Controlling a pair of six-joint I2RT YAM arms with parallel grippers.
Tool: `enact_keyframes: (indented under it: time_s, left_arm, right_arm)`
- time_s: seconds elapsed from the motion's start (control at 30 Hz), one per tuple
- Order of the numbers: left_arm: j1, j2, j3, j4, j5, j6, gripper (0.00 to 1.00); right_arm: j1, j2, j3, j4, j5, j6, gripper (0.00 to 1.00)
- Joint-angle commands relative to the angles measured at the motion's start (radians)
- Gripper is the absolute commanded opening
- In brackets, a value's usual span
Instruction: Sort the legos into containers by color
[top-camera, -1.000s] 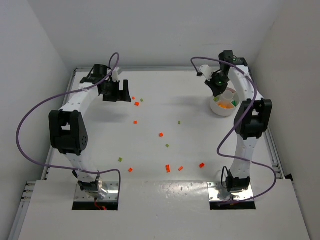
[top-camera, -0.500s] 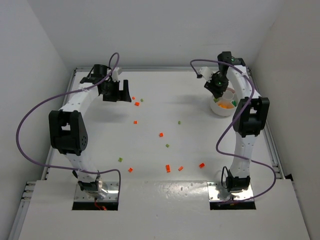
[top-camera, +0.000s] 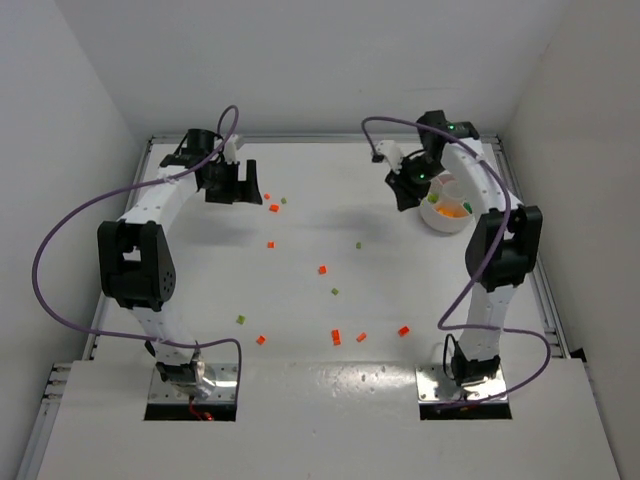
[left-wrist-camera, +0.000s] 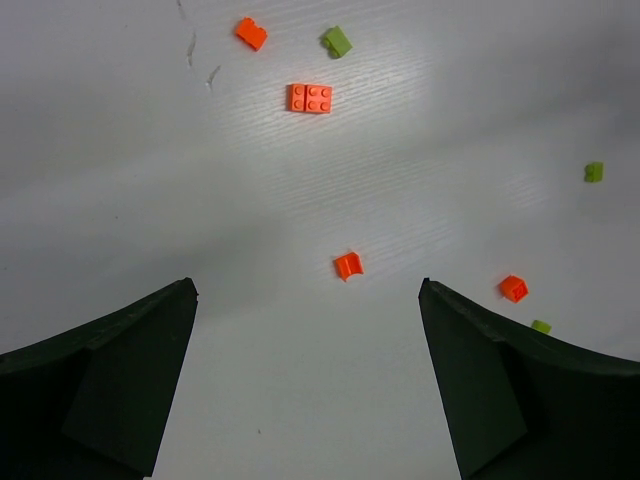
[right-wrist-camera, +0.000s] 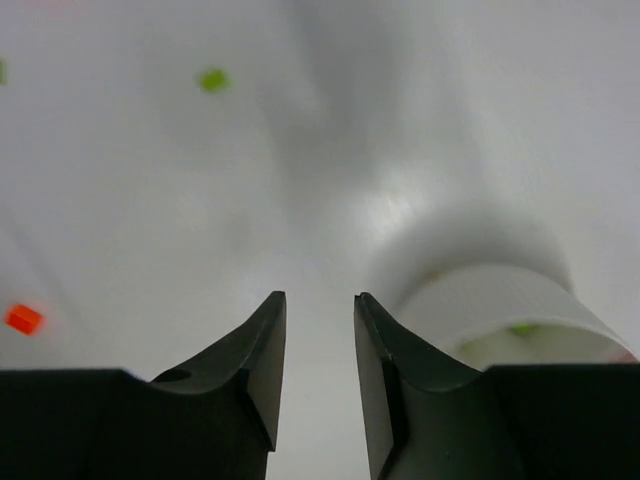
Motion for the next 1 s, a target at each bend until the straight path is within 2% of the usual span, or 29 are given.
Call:
enact_keyframes:
  time_s: [0.0,0.13,0.23,0.5,0.97]
  left_arm:
    - [-0.007,-0.061,0.005,0.008,-0.017,-0.004,1.00]
    - [-0.007,-0.072,-0.004,0.008,-0.035,-0.004,1.00]
    - [-0.007,-0.084,-0.015,0.008,-0.035,-0.004,1.00]
    - [-0.007,-0.093,-0.024,0.008,-0.035,0.005,1.00]
    - [-0.007,-0.084,-0.033,0.008,-0.035,0.005,1.00]
  right_arm:
    - [0.119,-0.101,-0.176,0.043,-0.187,0.091,0.35]
    - [0.254,-0.144,-0.347,0.218,-0.177,0.203,0.41]
    - [0.308,-0.153,-0.445,0.354,-0.086,0.226,0.44]
    - [0.354,-0.044,-0.418,0.469,0.104,0.257,0.44]
    - [0.383,0.075,-0.336,0.435,0.182,0.196,0.42]
